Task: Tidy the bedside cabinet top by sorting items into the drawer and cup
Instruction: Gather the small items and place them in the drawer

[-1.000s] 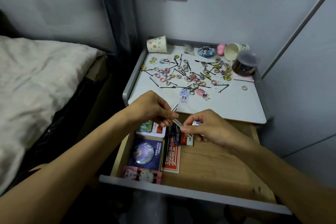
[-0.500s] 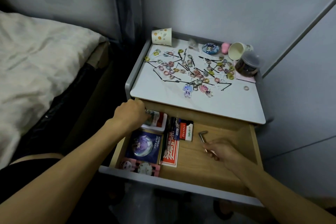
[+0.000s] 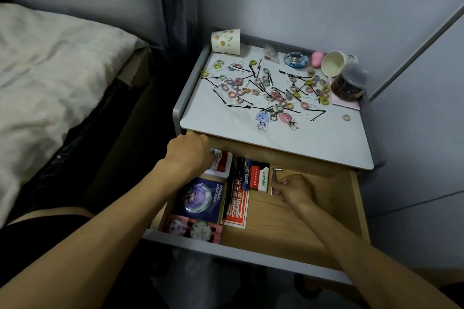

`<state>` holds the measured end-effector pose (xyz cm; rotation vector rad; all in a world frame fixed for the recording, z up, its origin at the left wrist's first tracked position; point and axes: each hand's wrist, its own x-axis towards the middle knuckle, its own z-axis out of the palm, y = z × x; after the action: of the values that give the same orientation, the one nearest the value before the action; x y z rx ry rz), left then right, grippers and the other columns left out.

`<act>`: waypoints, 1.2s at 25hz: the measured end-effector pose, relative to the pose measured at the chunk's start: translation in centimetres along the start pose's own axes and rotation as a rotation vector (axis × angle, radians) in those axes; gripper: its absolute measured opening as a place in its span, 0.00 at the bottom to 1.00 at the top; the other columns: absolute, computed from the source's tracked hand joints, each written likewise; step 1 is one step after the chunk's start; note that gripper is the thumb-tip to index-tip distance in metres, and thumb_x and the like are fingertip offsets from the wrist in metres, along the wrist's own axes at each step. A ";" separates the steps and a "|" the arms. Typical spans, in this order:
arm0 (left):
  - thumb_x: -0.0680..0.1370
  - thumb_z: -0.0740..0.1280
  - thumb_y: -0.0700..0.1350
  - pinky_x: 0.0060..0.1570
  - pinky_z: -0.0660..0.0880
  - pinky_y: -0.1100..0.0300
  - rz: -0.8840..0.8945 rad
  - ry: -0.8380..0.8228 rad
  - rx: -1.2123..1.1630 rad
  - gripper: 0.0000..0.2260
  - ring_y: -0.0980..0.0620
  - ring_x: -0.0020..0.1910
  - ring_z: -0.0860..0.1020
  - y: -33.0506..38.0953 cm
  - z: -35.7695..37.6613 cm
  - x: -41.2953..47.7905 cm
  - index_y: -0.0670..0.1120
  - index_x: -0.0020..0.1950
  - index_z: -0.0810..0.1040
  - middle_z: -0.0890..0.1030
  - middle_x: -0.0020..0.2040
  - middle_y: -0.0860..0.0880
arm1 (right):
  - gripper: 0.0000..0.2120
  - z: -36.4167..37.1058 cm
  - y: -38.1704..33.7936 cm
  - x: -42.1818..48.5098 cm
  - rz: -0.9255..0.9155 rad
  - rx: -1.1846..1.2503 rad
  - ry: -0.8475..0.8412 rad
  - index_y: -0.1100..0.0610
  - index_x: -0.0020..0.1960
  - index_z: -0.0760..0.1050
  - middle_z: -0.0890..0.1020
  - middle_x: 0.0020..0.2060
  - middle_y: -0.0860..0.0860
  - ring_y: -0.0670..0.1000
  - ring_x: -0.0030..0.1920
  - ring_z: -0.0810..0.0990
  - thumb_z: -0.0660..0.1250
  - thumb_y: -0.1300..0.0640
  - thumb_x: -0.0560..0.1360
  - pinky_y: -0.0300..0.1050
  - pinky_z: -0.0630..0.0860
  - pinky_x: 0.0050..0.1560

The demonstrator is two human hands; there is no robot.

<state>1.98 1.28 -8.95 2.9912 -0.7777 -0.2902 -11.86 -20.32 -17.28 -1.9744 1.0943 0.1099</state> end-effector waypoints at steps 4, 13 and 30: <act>0.80 0.63 0.51 0.48 0.73 0.51 0.001 -0.009 0.017 0.15 0.38 0.56 0.79 0.0 0.0 0.0 0.42 0.60 0.76 0.78 0.59 0.40 | 0.08 -0.1 0.1 0.0 -0.093 -0.129 0.090 0.62 0.42 0.83 0.85 0.40 0.56 0.47 0.33 0.77 0.72 0.56 0.74 0.35 0.70 0.31; 0.80 0.63 0.51 0.48 0.72 0.52 0.003 -0.016 0.013 0.16 0.38 0.56 0.78 0.2 -0.2 -0.3 0.41 0.60 0.77 0.77 0.60 0.39 | 0.09 0.7 -0.2 0.1 -0.114 0.126 0.190 0.55 0.56 0.83 0.85 0.50 0.52 0.49 0.46 0.82 0.70 0.58 0.76 0.41 0.79 0.45; 0.80 0.63 0.55 0.50 0.73 0.52 -0.011 -0.042 0.035 0.19 0.39 0.58 0.78 0.7 -0.4 -0.8 0.42 0.61 0.76 0.76 0.62 0.40 | 0.13 -1.5 1.7 -0.4 -0.057 0.182 0.056 0.55 0.58 0.75 0.79 0.55 0.50 0.47 0.48 0.78 0.71 0.62 0.75 0.35 0.69 0.35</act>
<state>1.05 1.03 -8.32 3.0321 -0.7787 -0.3451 -13.78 -21.57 -17.20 -1.8525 1.0449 -0.0733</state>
